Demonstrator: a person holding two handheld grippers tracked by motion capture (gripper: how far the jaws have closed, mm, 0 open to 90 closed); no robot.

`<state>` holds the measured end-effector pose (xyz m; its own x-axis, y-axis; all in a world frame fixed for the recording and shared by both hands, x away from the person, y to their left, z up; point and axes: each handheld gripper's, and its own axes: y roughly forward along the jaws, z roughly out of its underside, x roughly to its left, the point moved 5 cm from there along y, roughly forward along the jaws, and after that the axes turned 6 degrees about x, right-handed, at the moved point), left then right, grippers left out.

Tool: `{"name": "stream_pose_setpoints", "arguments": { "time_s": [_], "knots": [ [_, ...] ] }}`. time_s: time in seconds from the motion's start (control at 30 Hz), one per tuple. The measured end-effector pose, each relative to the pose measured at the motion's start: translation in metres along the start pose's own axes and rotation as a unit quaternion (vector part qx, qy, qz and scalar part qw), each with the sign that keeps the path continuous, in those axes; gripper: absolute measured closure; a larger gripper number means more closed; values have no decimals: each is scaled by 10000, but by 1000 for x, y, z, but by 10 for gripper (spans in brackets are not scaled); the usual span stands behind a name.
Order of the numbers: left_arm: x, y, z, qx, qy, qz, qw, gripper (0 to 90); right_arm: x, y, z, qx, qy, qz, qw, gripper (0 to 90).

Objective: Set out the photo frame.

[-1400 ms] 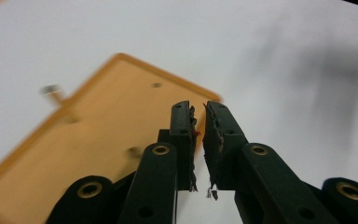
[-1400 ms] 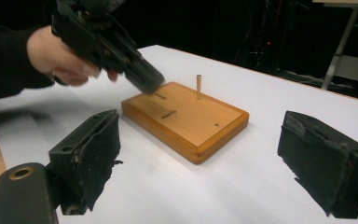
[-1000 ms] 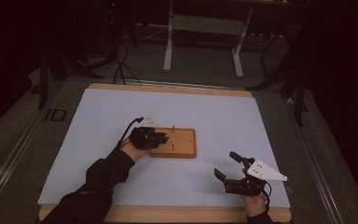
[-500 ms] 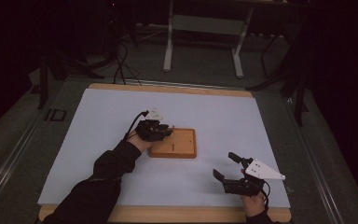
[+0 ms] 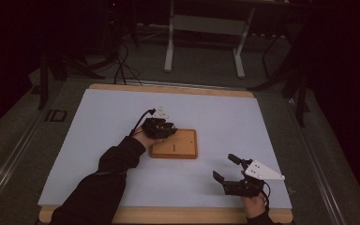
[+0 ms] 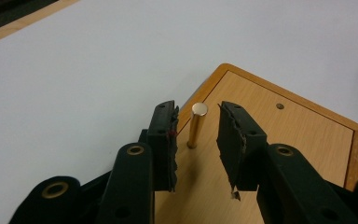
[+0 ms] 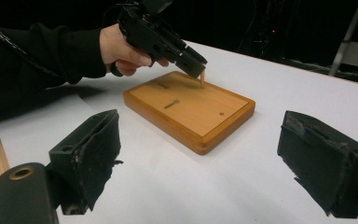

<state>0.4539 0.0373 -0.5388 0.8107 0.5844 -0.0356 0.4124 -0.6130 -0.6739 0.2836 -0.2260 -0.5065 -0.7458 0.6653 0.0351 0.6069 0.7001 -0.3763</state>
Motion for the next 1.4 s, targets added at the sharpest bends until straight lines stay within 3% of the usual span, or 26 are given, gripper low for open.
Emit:
{"name": "stream_pose_setpoints", "arguments": {
  "time_s": [0.13, 0.3, 0.9, 1.2, 1.4],
  "knots": [
    [-2, 3, -1, 52, 106, -49, 9999, 733, -1, 0, 0, 7, 20, 0, 10000, 125],
    [-2, 2, -3, 48, 90, -52, 9999, 806, 0, 0, 0, 19, -5, -7, 10000, 125],
    [2, 3, -3, 7, 242, 73, 9997, 831, -1, 0, 0, 26, -1, 4, 10000, 126],
    [6, 6, -9, 364, 183, 182, 9990, 845, 1, 1, -2, 45, -52, -18, 10000, 125],
    [8, 6, -11, 453, 176, 262, 9985, 847, 1, 1, -6, 140, -90, -60, 9998, 126]
  ]
}}
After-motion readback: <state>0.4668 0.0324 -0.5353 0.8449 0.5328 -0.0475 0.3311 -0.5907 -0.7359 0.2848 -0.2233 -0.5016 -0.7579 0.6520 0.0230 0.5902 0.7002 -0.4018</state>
